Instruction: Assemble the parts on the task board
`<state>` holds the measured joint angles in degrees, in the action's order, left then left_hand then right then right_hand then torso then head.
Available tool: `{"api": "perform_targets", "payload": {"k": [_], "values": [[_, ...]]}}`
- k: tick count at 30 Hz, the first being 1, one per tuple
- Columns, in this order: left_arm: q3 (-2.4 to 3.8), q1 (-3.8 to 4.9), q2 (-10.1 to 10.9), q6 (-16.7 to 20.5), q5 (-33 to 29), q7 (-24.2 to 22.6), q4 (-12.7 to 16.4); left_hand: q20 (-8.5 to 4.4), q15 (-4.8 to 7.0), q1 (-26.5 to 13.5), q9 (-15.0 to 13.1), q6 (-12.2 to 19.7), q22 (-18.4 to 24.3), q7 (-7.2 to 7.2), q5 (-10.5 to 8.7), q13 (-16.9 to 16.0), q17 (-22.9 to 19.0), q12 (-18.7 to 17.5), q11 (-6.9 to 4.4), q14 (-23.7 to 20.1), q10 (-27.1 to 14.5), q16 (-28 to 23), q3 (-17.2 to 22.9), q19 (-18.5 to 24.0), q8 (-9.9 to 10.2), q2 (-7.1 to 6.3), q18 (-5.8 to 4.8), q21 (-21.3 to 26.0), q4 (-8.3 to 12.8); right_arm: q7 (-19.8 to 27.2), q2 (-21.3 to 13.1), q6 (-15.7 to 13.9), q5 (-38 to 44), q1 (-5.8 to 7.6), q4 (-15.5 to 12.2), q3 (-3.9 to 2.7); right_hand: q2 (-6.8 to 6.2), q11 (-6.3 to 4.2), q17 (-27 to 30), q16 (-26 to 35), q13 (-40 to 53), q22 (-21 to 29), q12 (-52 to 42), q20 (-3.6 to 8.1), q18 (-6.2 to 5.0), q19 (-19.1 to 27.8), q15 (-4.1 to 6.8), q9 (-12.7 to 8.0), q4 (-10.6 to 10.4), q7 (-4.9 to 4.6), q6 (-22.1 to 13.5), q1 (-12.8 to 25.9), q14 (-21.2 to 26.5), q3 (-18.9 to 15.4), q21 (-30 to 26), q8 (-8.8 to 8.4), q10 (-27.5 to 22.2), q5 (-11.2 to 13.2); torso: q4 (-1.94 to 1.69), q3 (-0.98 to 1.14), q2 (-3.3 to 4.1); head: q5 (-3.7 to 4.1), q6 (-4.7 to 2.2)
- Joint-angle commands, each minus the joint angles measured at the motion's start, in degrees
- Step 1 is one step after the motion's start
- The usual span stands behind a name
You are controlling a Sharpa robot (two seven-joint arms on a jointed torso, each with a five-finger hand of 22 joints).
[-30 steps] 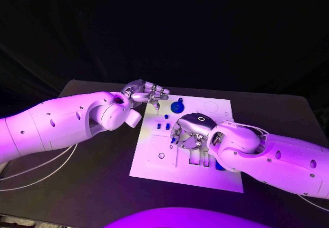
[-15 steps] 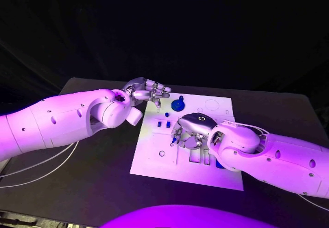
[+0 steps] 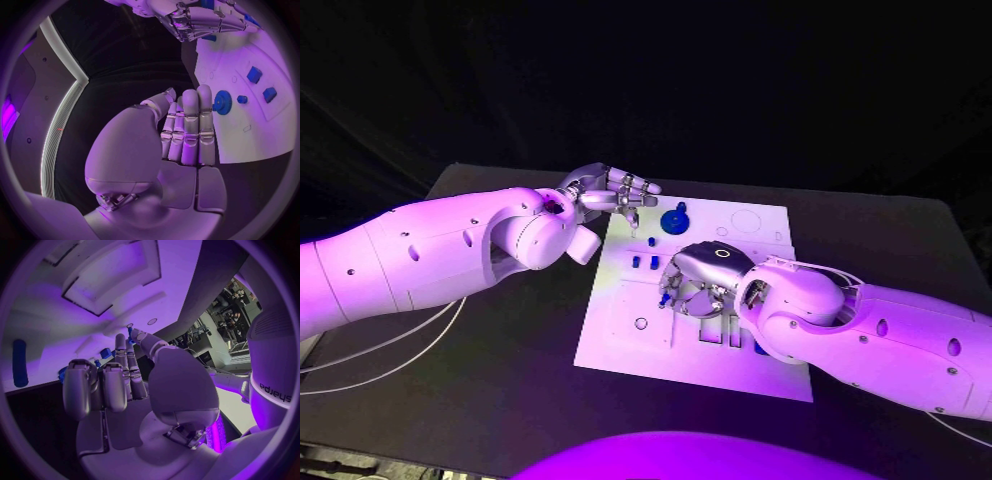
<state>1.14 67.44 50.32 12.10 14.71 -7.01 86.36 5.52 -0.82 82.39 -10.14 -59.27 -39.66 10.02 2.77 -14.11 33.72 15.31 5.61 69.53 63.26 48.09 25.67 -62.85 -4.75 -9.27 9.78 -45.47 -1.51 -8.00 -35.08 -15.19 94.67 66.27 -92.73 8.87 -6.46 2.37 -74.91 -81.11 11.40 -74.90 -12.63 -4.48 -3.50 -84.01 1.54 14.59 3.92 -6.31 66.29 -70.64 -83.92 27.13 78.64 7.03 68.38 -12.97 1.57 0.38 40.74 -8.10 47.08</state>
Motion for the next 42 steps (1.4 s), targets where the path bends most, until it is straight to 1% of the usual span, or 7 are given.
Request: {"api": "perform_targets", "payload": {"k": [1, 7, 16, 26, 36, 39, 42], "values": [[0.05, 0.03, -0.15, -1.09, -0.17, -0.14, 0.11, 0.34, -0.14, -0.02, 0.08, 0.54, 0.05, 0.00, 0.19, -0.05, -0.06, 0.01, 0.04, -0.43, -0.39, -0.32, -0.27, 0.04, 0.24, 0.46, 0.78, 0.20, -0.03, 0.34, 0.14, 1.05, 0.69, -0.10, 0.07, 0.02, 0.43, 0.19, -2.11, -0.14, -0.05, -4.61, 0.26, 0.48, 0.36, -0.86, 0.33, 0.08, -0.30, 0.28, 0.19, 0.19, -3.31, -0.04, -0.36, 0.21, 0.22, -0.34, 0.03, -0.05, 0.02, 0.02, -0.03], [0.05, 0.03, -0.17, -1.17, -0.05, -0.10, 0.10, 0.34, -0.14, -0.02, 0.08, 0.54, 0.05, 0.00, 0.19, -0.05, -0.06, 0.01, 0.04, -0.43, -0.39, -0.32, -0.27, 0.04, 0.24, 0.46, 0.78, 0.20, -0.03, 0.32, 0.44, 1.27, 0.77, -0.25, 0.29, 0.04, 0.43, 0.19, -2.11, -0.14, -0.05, -4.61, 0.26, 0.48, 0.36, -0.86, 0.33, 0.08, -0.30, 0.28, 0.19, 0.19, -3.31, -0.04, -0.36, 0.21, 0.22, -0.34, -0.04, -0.02, 0.02, 0.06, 0.03], [0.05, 0.04, -0.12, -1.30, -0.02, -0.04, 0.14, 0.34, -0.14, -0.02, 0.08, 0.54, 0.05, 0.00, 0.19, -0.05, -0.06, 0.01, 0.04, -0.43, -0.39, -0.32, -0.27, 0.04, 0.24, 0.46, 0.78, 0.20, -0.03, 0.08, 0.88, 1.70, 1.26, -0.45, 1.19, 0.06, 0.46, 0.18, -2.16, -0.17, -0.05, -4.66, 0.28, 0.47, 0.37, -0.88, 0.32, 0.09, -0.31, 0.28, 0.17, 0.12, -3.31, -0.04, -0.31, 0.19, 0.21, -0.45, 0.00, -0.04, 0.05, 0.16, 0.00], [0.05, 0.04, -0.06, -1.33, -0.01, 0.07, 0.16, 0.34, -0.14, -0.02, 0.08, 0.54, 0.05, 0.00, 0.19, -0.05, -0.06, 0.01, 0.04, -0.43, -0.39, -0.32, -0.27, 0.04, 0.24, 0.46, 0.78, 0.20, -0.03, -0.09, 1.16, 3.24, 1.46, -0.52, 1.42, 0.12, 0.45, 0.18, -2.20, -0.19, -0.05, -4.68, 0.29, 0.47, 0.38, -0.89, 0.32, 0.10, -0.30, 0.28, 0.17, 0.07, -3.32, -0.04, -0.30, 0.18, 0.22, -0.50, -0.01, -0.03, 0.00, -0.01, 0.36], [0.05, 0.06, -0.04, -1.31, 0.00, 0.13, 0.18, 0.37, -0.17, -0.04, 0.10, 0.60, 0.09, 0.02, 0.19, -0.07, -0.08, 0.06, 0.06, -0.45, -0.49, -0.30, -0.36, 0.02, 0.24, 0.49, 0.78, 0.26, -0.03, -0.84, 1.46, 3.74, 2.00, -0.52, 1.58, 0.21, 0.28, 0.23, -1.90, 0.02, -0.07, -4.41, 0.36, 0.46, 0.30, -0.75, 0.30, 0.10, -0.32, 0.22, 0.08, 0.09, -3.25, -0.19, -0.61, 0.11, 0.14, -0.53, 0.00, -0.04, 0.02, 0.06, 0.28], [0.05, 0.06, -0.04, -1.15, 0.00, 0.16, 0.21, 0.37, -0.17, -0.04, 0.10, 0.60, 0.09, 0.02, 0.19, -0.07, -0.08, 0.06, 0.06, -0.45, -0.49, -0.30, -0.36, 0.02, 0.24, 0.49, 0.78, 0.26, -0.03, -1.03, 1.60, 4.12, 2.12, -0.52, 1.52, 0.23, -0.02, 0.38, -1.66, 0.20, -0.14, -4.07, 0.59, 0.40, 0.19, -0.55, 0.20, 0.06, -0.48, 0.07, -0.24, 0.27, -3.19, -0.48, -1.05, -0.11, -0.19, -0.63, -0.04, -0.06, 0.00, 0.09, 0.34], [0.05, 0.07, 0.02, -1.02, 0.00, 0.17, 0.26, 0.37, -0.17, -0.04, 0.10, 0.60, 0.09, 0.02, 0.19, -0.07, -0.08, 0.06, 0.06, -0.45, -0.49, -0.30, -0.36, 0.02, 0.24, 0.49, 0.78, 0.26, -0.03, -1.43, 1.64, 4.36, 2.45, -0.52, 1.46, 0.25, -0.52, 1.00, -1.54, 0.29, -0.57, -3.38, 1.53, 0.12, 0.02, -0.15, -0.28, -0.28, -1.00, -0.61, -1.53, 0.85, -3.17, -0.91, -1.91, -1.01, -1.72, -1.00, -0.01, -0.06, 0.02, 0.06, 0.61]]}}
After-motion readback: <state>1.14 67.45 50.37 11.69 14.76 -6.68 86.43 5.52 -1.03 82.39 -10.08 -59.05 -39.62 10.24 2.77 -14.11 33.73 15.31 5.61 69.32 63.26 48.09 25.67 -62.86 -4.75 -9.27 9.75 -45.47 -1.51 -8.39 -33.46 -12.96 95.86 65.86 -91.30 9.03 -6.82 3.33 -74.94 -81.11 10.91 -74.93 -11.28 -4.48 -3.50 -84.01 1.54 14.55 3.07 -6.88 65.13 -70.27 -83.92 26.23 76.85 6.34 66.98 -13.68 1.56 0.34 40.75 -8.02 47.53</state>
